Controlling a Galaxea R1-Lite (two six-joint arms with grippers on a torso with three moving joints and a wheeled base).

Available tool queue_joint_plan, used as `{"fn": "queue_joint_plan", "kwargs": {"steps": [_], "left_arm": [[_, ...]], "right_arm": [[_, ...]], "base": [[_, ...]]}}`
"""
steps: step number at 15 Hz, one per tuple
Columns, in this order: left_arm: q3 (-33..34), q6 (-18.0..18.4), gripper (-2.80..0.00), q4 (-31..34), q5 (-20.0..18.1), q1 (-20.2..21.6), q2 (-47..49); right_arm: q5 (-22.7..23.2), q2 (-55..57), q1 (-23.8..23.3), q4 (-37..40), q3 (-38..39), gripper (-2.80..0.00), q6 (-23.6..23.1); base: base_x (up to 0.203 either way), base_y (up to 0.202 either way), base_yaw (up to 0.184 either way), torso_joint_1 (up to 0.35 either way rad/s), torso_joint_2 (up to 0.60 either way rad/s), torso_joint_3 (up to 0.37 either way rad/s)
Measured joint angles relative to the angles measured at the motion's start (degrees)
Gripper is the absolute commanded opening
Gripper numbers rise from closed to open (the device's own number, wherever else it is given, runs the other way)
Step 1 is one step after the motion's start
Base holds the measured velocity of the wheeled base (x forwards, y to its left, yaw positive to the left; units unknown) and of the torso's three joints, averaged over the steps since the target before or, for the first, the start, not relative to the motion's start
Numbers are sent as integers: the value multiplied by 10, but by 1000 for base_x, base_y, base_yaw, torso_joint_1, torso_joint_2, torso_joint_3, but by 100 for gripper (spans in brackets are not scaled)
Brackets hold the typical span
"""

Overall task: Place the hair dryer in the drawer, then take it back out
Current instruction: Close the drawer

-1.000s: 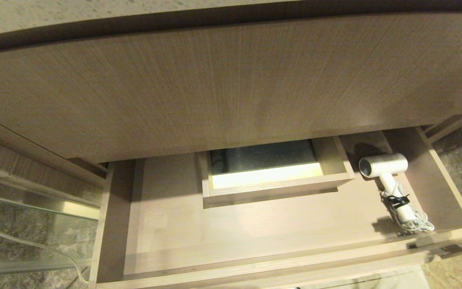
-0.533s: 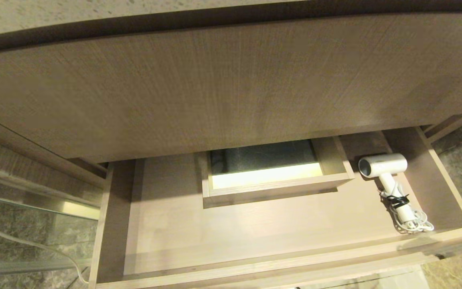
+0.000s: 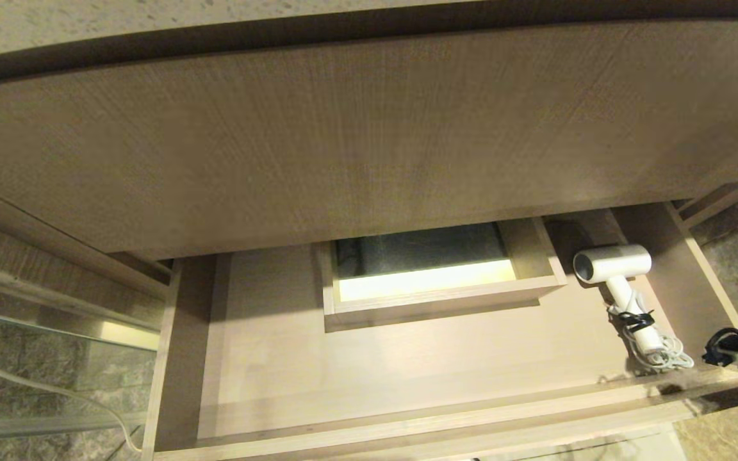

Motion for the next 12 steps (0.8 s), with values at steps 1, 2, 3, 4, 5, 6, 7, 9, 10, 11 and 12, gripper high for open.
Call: {"fn": "queue_joint_plan", "kwargs": {"steps": [1, 2, 3, 4, 5, 6, 7, 9, 10, 11, 12], "left_arm": [[0, 0, -280, 0, 0, 0, 0], [0, 0, -280, 0, 0, 0, 0], [0, 0, -280, 0, 0, 0, 0], [0, 0, -280, 0, 0, 0, 0], [0, 0, -280, 1, 0, 0, 0], [0, 0, -280, 0, 0, 0, 0], [0, 0, -280, 0, 0, 0, 0], [0, 0, -280, 1, 0, 0, 0], [0, 0, -280, 1, 0, 0, 0], [0, 0, -280, 0, 0, 0, 0], [0, 0, -280, 0, 0, 0, 0]], "right_arm": [[1, 12, 0, -8, -4, -280, 2], [4, 19, 0, -34, -9, -280, 7], [10, 19, -1, -56, -11, -280, 17], [19, 13, -3, -78, -14, -280, 34], [29, 2, -4, -97, -16, -280, 60], [34, -10, -4, -130, -20, -280, 90], [35, -21, 1, -172, -21, -280, 118], [37, -38, 27, -291, -12, -280, 174], [36, -41, 47, -373, -10, -280, 203], [35, -41, 67, -455, -8, -280, 232], [35, -39, 87, -520, -5, -280, 258]], "base": [[0, 0, 0, 0, 0, 0], [0, 0, 0, 0, 0, 0], [0, 0, 0, 0, 0, 0], [0, 0, 0, 0, 0, 0], [0, 0, 0, 0, 0, 0], [0, 0, 0, 0, 0, 0], [0, 0, 0, 0, 0, 0], [0, 0, 0, 0, 0, 0], [0, 0, 0, 0, 0, 0], [0, 0, 0, 0, 0, 0], [0, 0, 0, 0, 0, 0]]}}
